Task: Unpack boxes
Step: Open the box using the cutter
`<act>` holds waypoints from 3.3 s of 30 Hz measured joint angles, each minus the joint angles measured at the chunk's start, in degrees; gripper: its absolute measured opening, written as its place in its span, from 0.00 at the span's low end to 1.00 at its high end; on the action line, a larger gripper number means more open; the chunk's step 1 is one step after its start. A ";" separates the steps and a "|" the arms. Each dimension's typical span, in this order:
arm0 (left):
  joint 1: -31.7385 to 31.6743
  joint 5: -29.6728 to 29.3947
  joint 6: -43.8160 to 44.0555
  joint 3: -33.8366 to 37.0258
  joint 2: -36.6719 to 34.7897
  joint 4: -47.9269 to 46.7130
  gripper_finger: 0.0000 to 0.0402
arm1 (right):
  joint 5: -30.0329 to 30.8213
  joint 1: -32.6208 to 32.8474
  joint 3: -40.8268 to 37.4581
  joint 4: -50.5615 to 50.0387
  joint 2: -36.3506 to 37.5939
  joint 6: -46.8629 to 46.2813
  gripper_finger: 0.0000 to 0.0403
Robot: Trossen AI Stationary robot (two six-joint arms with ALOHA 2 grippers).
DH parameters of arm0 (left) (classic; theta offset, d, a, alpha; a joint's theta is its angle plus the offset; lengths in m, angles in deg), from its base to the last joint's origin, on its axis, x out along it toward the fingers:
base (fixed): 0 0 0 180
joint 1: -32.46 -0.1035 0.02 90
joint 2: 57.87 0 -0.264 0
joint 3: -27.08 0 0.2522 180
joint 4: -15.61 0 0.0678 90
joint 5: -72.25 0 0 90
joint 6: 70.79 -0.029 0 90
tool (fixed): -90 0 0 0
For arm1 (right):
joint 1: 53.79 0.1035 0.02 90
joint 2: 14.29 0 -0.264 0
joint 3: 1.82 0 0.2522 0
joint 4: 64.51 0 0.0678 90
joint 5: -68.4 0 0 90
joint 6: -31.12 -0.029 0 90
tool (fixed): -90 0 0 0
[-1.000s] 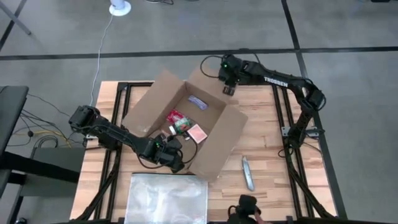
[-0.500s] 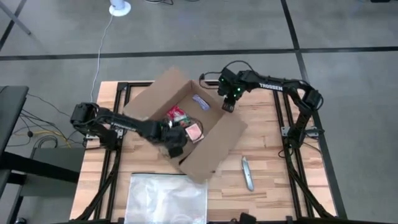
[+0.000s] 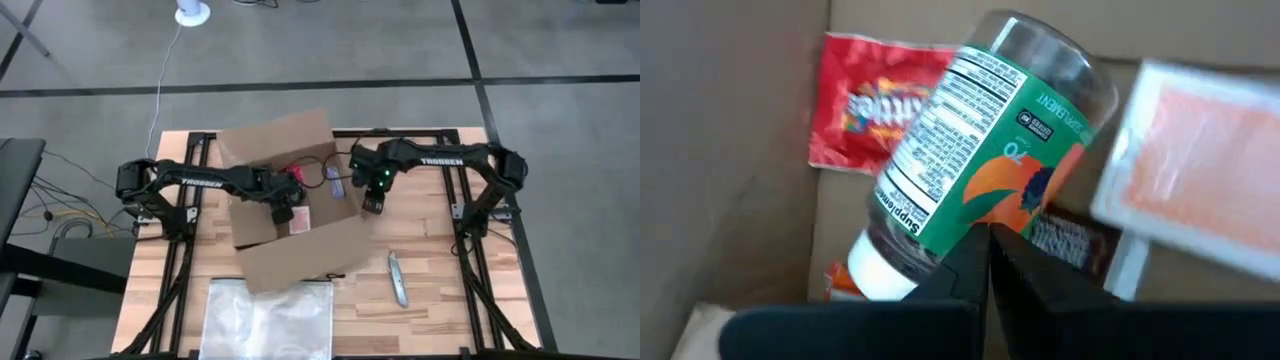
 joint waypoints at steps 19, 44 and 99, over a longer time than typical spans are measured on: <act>0.19 15.11 -8.35 -9.86 4.81 -13.27 0.00 | 6.78 1.42 0.46 6.04 8.87 0.78 0.25; 0.40 10.43 -9.57 -24.57 9.29 -42.66 0.00 | 5.81 3.71 2.03 7.43 -0.07 9.89 0.25; 5.34 11.20 24.03 -28.75 2.65 -54.55 0.00 | 14.63 0.13 -4.18 -7.83 15.83 6.23 0.25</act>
